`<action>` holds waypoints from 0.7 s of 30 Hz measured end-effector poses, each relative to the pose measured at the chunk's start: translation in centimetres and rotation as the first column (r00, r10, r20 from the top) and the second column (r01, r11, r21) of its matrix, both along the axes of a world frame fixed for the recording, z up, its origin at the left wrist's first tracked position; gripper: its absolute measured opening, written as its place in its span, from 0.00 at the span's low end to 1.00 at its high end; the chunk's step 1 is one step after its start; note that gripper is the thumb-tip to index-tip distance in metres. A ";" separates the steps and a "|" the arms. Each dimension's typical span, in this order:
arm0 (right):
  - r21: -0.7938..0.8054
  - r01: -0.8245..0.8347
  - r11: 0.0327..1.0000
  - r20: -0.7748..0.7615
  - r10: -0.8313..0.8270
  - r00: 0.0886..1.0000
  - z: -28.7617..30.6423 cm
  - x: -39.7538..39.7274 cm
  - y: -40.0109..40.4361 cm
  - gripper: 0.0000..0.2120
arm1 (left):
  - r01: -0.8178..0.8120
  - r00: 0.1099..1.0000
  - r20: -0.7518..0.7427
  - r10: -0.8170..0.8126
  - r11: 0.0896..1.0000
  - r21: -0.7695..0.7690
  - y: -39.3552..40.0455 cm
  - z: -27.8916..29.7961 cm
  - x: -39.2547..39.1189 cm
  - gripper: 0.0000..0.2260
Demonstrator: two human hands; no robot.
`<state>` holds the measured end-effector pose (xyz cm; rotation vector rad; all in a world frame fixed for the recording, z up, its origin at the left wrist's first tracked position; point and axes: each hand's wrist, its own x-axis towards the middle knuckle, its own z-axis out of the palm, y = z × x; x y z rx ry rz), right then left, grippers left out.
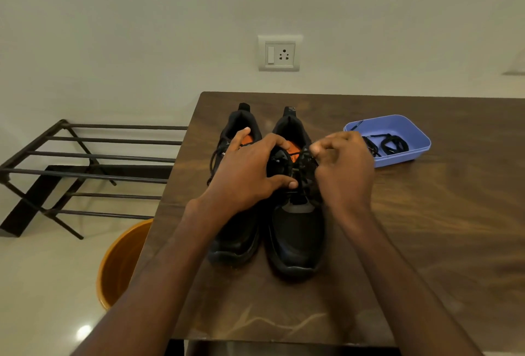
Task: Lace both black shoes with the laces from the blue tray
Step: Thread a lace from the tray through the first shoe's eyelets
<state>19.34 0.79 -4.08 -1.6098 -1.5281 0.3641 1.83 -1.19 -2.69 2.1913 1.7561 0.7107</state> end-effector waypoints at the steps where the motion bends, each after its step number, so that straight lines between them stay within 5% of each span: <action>1: 0.008 0.047 0.999 -0.054 -0.047 0.997 0.1 0.5 0.0 0.07 | 0.005 1.000 0.016 -0.005 1.000 -0.012 -0.1 0.0 0.0 0.28; 3: 0.046 0.053 0.998 -0.048 -0.050 0.998 0.0 0.8 -0.1 0.05 | 0.020 0.999 0.039 -0.019 1.000 -0.015 0.0 -0.1 0.0 0.28; 6: 0.153 -0.099 0.983 0.176 0.071 0.982 -0.1 0.1 -0.2 0.10 | 0.013 1.000 0.027 -0.013 1.000 -0.003 0.1 -0.2 0.0 0.28; 10: -0.036 -0.259 0.965 0.391 0.252 0.885 0.3 -1.2 -0.4 0.16 | 0.034 0.999 0.008 -0.034 0.999 0.028 0.3 -0.8 -0.2 0.26; 13: -0.045 -0.250 0.967 0.333 0.250 0.909 -0.7 -1.3 0.0 0.11 | 0.028 0.999 0.021 -0.029 0.999 0.039 0.2 -0.5 -0.1 0.25; 18: 0.086 0.187 0.979 -0.116 -0.176 0.977 -0.3 0.5 0.4 0.05 | 0.008 0.999 0.050 -0.006 0.999 -0.040 -0.1 0.0 -0.1 0.28; 21: 0.095 0.195 0.976 -0.008 -0.195 0.981 -0.2 2.1 0.7 0.10 | 0.024 0.998 0.061 -0.022 0.999 -0.033 0.0 0.0 0.0 0.27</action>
